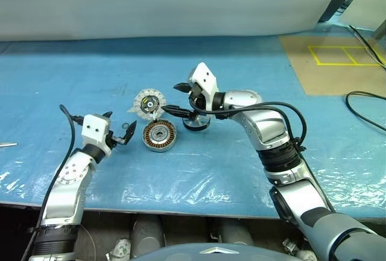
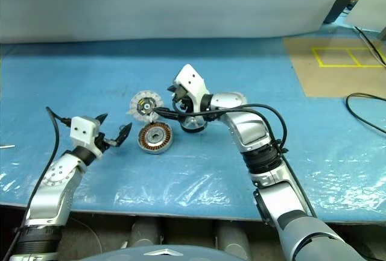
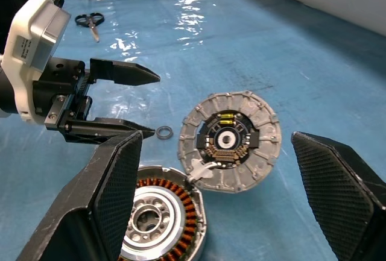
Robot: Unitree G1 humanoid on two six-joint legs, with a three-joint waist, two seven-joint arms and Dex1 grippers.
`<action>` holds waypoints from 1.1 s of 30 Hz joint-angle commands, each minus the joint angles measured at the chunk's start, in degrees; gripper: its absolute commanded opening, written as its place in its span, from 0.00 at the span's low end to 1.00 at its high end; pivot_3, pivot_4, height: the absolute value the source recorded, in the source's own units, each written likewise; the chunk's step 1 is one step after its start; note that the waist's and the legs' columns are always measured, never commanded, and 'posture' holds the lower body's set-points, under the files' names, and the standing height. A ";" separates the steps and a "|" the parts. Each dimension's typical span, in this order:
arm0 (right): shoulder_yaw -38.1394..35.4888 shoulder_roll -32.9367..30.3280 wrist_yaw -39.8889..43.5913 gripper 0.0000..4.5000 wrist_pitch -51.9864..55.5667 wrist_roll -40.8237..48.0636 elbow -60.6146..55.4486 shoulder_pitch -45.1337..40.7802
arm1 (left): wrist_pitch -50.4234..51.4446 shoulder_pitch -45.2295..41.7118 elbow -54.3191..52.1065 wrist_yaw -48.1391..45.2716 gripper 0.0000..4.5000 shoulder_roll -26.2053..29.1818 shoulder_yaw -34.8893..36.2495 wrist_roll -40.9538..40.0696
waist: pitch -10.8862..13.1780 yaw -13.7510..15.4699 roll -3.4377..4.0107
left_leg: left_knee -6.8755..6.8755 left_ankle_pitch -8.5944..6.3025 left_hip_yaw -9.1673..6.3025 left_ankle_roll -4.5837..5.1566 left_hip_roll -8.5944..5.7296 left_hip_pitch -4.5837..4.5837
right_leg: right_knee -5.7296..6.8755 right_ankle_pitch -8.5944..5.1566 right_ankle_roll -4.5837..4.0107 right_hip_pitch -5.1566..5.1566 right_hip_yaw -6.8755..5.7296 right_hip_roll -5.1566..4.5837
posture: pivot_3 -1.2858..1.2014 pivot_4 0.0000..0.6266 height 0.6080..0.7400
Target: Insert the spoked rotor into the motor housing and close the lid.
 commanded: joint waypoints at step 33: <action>-0.55 -2.27 -5.03 0.92 -1.11 1.38 -3.69 2.47 | 3.03 -6.88 18.63 -1.76 1.00 -2.06 0.43 -0.53 | 0.00 0.34 0.00 | 0.08 0.00 -0.02 0.01 -0.04 0.06 | 0.02 -0.08 -0.15 0.11 0.01 -0.04 | 0.52 0.24 1.00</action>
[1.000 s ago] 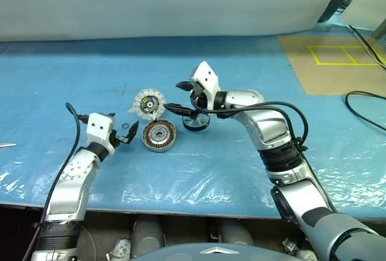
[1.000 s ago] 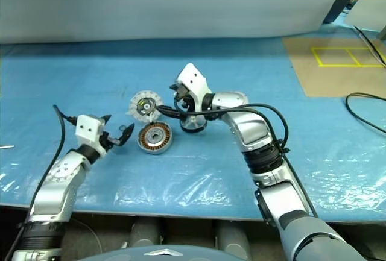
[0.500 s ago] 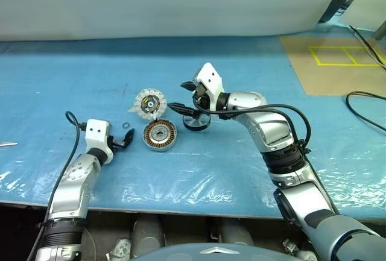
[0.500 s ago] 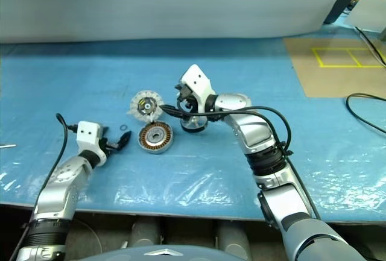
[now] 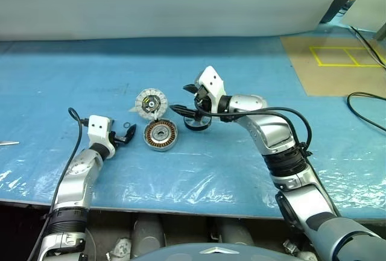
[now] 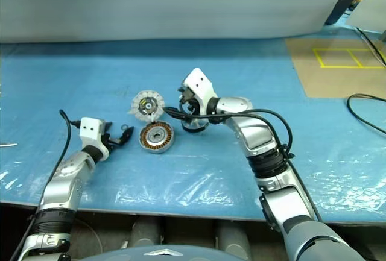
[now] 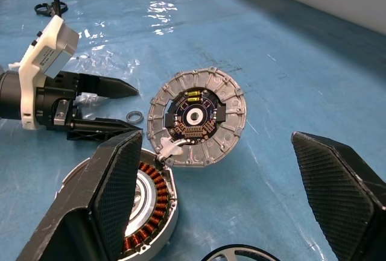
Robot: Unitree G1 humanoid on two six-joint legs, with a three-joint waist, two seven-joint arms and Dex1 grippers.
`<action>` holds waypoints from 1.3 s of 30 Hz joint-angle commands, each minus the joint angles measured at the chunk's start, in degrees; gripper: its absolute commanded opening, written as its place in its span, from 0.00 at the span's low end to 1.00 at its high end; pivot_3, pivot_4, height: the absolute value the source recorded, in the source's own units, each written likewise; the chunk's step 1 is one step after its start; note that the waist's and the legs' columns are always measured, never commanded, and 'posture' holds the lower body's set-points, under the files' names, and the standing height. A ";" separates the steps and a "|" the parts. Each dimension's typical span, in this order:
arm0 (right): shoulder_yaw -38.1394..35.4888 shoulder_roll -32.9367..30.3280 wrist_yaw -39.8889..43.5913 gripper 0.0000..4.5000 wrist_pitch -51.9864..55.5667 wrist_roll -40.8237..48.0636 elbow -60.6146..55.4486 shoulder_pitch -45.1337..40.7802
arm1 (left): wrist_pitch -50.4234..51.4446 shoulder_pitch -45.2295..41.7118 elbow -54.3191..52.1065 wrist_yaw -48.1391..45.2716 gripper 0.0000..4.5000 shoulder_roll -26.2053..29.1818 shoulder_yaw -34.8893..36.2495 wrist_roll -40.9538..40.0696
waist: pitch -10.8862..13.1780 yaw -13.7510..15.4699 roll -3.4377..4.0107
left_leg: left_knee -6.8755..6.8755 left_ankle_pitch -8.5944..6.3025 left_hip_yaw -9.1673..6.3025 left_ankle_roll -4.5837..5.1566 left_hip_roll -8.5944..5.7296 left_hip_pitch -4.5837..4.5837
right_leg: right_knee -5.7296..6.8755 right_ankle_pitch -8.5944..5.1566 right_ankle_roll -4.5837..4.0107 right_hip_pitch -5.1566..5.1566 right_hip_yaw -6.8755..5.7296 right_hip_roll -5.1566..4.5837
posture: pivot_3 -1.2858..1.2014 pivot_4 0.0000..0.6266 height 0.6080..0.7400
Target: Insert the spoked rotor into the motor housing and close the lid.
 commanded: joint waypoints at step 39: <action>-4.07 -11.40 14.02 0.93 -12.87 8.07 -6.61 14.40 | -2.15 8.78 -21.71 -16.93 0.15 4.70 3.62 -15.20 | 0.09 -0.14 -0.15 | -0.13 -0.01 0.01 0.01 0.02 -0.23 | -0.18 -0.01 -0.01 -0.18 -0.03 0.00 | 0.52 0.24 1.00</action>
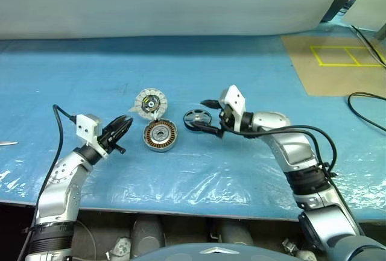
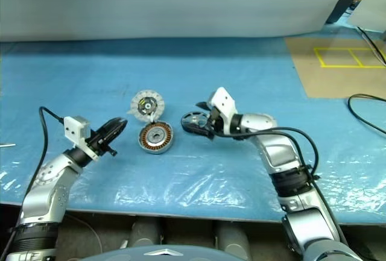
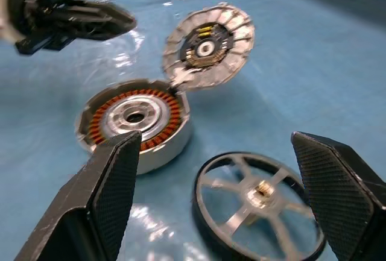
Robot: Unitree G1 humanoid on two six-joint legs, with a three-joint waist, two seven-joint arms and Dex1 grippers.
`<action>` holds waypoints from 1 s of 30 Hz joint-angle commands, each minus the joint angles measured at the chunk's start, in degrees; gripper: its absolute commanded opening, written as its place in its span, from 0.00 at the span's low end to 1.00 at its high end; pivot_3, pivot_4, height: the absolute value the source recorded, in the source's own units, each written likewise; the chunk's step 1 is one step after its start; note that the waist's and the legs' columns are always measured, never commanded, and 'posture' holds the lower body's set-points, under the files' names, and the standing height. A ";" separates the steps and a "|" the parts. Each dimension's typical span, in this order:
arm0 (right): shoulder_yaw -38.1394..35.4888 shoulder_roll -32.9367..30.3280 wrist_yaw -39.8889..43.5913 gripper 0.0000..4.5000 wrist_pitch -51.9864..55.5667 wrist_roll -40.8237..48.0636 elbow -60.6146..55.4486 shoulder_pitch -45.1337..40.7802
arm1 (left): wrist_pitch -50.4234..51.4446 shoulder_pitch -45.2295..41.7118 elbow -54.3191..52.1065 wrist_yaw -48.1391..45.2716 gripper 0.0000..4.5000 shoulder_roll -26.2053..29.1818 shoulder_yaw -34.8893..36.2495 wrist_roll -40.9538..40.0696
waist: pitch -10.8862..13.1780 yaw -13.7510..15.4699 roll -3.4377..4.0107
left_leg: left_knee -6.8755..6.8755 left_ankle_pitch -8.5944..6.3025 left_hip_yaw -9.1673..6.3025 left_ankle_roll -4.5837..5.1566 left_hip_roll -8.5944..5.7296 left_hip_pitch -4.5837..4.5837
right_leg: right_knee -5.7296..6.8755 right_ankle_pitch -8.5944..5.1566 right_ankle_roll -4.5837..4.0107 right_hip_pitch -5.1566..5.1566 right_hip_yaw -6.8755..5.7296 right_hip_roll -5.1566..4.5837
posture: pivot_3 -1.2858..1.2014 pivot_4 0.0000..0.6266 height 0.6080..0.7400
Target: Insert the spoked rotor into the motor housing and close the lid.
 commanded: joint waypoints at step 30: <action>0.43 -1.97 1.68 0.93 -9.57 -0.70 -4.19 9.23 | -1.62 -3.71 1.07 -1.04 0.15 1.05 -13.42 11.51 | 0.00 -0.07 -0.01 | 0.03 0.00 0.03 0.03 -0.01 0.09 | 0.01 -0.01 -0.01 0.05 0.03 0.00 | 0.52 0.24 1.00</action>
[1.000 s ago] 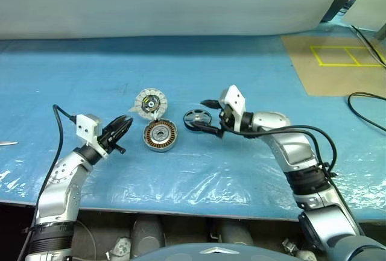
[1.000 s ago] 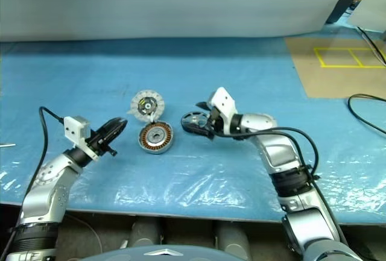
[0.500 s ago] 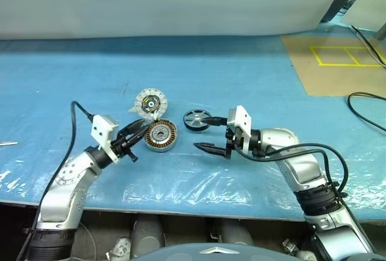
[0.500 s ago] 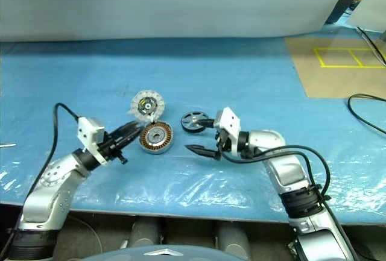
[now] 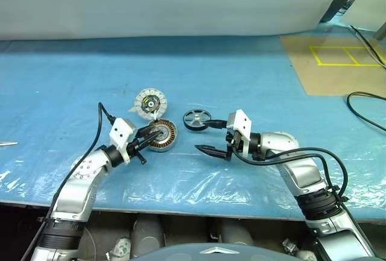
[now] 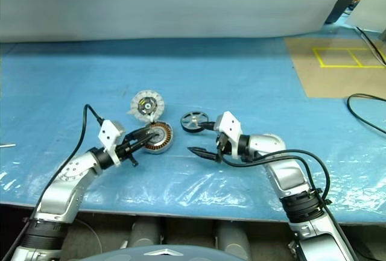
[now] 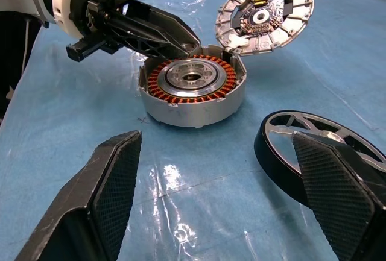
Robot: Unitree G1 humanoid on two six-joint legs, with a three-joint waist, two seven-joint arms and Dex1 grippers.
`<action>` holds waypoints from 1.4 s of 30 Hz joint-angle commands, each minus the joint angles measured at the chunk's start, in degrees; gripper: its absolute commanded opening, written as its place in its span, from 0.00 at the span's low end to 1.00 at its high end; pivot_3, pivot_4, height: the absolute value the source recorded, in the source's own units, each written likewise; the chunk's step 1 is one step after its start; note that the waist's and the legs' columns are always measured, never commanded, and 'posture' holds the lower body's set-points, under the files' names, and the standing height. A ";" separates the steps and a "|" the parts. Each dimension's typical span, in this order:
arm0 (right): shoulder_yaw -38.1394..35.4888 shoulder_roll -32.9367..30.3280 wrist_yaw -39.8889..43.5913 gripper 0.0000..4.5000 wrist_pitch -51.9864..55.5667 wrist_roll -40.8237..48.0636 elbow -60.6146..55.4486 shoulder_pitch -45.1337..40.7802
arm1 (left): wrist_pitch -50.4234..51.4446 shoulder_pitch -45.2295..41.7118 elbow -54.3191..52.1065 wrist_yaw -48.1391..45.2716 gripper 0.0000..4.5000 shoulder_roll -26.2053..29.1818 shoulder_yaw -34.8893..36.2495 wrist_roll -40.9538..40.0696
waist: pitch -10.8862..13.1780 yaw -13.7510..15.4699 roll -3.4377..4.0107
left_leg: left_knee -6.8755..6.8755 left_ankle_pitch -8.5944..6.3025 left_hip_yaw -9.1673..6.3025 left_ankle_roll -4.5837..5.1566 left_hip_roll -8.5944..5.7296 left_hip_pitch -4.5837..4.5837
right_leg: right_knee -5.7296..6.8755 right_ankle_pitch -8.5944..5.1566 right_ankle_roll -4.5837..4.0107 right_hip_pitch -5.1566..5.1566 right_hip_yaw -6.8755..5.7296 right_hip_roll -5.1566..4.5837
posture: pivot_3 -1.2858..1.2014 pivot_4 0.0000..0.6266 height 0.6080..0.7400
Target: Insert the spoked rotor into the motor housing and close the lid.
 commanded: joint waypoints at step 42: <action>0.73 0.29 -1.17 0.93 -2.64 -3.11 0.20 -0.80 | 6.16 -1.61 -1.97 1.14 0.15 0.10 -0.96 -0.83 | 0.00 0.02 0.00 | 0.03 0.00 0.00 0.00 0.00 0.03 | 0.04 0.00 0.00 0.04 0.00 0.00 | 0.52 0.24 1.00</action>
